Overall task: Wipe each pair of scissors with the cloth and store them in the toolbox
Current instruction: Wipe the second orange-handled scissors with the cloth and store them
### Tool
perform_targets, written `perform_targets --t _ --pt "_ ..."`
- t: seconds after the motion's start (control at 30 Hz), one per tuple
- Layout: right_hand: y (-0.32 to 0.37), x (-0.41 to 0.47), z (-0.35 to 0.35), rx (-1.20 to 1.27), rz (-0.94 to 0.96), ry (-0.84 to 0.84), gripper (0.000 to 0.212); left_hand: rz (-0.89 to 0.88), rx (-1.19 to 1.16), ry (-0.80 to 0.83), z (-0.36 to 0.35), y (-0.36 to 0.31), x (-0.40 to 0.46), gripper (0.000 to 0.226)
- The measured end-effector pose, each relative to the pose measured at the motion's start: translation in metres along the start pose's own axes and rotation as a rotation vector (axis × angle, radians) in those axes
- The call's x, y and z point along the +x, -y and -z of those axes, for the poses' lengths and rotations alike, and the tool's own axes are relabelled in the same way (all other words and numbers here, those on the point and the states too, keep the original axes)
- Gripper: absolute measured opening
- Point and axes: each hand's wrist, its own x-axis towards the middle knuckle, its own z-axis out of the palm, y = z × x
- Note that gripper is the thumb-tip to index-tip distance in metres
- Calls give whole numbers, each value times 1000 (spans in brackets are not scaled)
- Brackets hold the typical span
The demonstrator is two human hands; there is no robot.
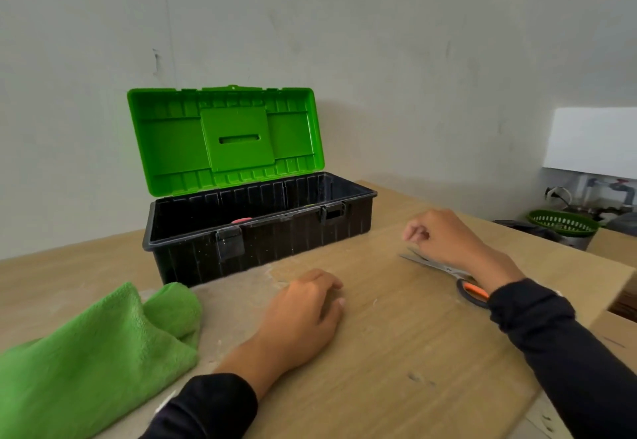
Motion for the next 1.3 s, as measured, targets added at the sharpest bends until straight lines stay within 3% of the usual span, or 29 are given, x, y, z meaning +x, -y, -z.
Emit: perform_targets --t 0.17,0.3,0.47,0.6,0.83,1.03,1.17,1.3 --pt "-25 -16 3 -92 -125 59 25 14 8 6 -1 0 -1 31" --pt "-27 -23 9 -101 -167 42 6 6 17 27 0 -2 -2 30" --pt "-24 -27 11 -197 -198 87 14 4 16 29 1 -3 -2 29" --pt "-17 -29 11 -127 -184 170 23 4 17 34 1 -3 -3 28" --pt "3 -23 6 -12 -108 133 31 -13 23 8 2 -5 -3 26" --pt "56 -26 -2 215 81 91 19 7 -80 -173 8 -10 -3 26" --pt "101 -17 -16 447 170 -32 13 139 -286 -393 20 -15 0 15" --pt "134 -8 -20 622 178 -34 6 237 -355 -577 46 -13 -5 5"
